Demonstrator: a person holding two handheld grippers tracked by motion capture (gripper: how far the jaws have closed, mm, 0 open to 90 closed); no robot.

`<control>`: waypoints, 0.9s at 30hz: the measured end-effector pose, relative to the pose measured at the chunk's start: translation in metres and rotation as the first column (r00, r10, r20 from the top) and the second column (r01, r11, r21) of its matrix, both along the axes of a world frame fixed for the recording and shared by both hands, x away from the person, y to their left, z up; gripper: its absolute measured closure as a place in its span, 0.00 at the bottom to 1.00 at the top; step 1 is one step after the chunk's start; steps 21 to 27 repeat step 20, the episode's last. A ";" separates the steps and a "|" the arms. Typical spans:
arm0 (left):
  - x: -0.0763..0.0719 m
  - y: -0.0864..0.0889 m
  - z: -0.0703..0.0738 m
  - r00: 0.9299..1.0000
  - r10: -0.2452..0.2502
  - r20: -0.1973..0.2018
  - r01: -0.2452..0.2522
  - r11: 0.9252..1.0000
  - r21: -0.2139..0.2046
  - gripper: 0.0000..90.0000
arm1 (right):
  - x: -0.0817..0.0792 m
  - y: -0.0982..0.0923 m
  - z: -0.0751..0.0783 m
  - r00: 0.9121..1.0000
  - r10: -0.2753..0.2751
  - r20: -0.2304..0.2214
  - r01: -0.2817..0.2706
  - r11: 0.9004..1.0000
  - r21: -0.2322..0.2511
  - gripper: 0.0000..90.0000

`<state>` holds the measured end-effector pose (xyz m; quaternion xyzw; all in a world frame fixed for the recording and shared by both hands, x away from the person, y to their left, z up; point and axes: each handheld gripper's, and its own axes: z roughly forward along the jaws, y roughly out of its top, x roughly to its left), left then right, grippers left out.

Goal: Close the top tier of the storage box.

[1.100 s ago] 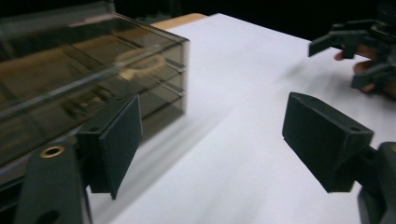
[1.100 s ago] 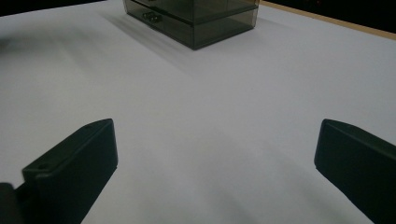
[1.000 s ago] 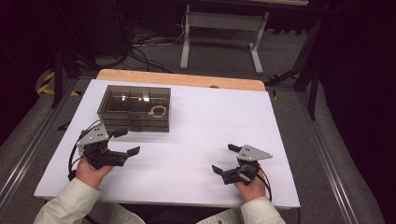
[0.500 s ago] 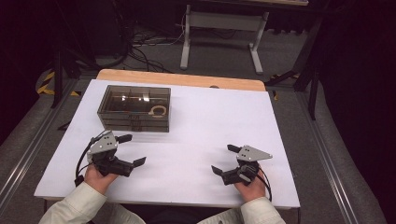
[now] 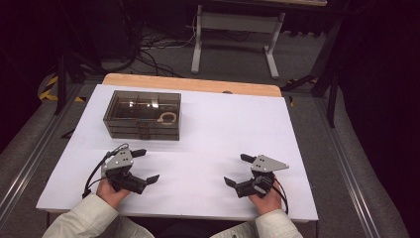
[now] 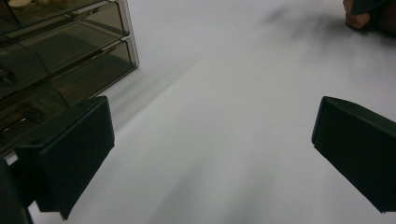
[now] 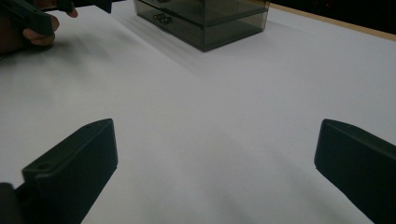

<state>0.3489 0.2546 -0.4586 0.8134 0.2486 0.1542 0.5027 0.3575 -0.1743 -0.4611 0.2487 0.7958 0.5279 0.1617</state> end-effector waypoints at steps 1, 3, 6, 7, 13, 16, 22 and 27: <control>0.000 -0.001 0.000 1.000 -0.002 0.004 0.002 1.000 0.003 0.00 | 0.000 0.000 0.000 1.000 0.000 0.000 0.000 1.000 0.001 0.00; -0.001 -0.003 -0.001 1.000 -0.002 0.009 0.002 1.000 0.006 0.00 | 0.000 0.000 0.000 1.000 0.000 0.000 0.000 1.000 0.000 0.00; -0.001 -0.002 0.000 1.000 0.000 0.021 0.000 1.000 0.005 0.00 | 0.000 0.001 0.000 1.000 0.001 0.005 -0.001 1.000 -0.001 0.00; -0.001 -0.001 0.001 1.000 0.004 0.018 -0.004 1.000 0.001 0.00 | 0.000 0.001 0.000 1.000 0.001 0.006 -0.001 1.000 -0.001 0.00; 0.000 -0.001 0.001 1.000 0.010 0.019 -0.010 1.000 0.000 0.00 | 0.000 0.000 0.000 1.000 0.001 0.003 -0.001 1.000 0.001 0.00; -0.001 0.000 0.001 1.000 0.014 0.024 -0.013 1.000 -0.004 0.00 | 0.001 -0.001 0.000 1.000 0.001 0.003 -0.001 1.000 0.004 0.00; -0.001 0.000 0.001 1.000 0.020 0.023 -0.020 1.000 -0.004 0.00 | 0.001 -0.001 0.000 1.000 -0.003 0.002 0.003 1.000 0.008 0.00; -0.001 0.000 0.001 1.000 0.020 0.023 -0.020 1.000 -0.004 0.00 | 0.001 -0.001 0.000 1.000 -0.003 0.002 0.003 1.000 0.008 0.00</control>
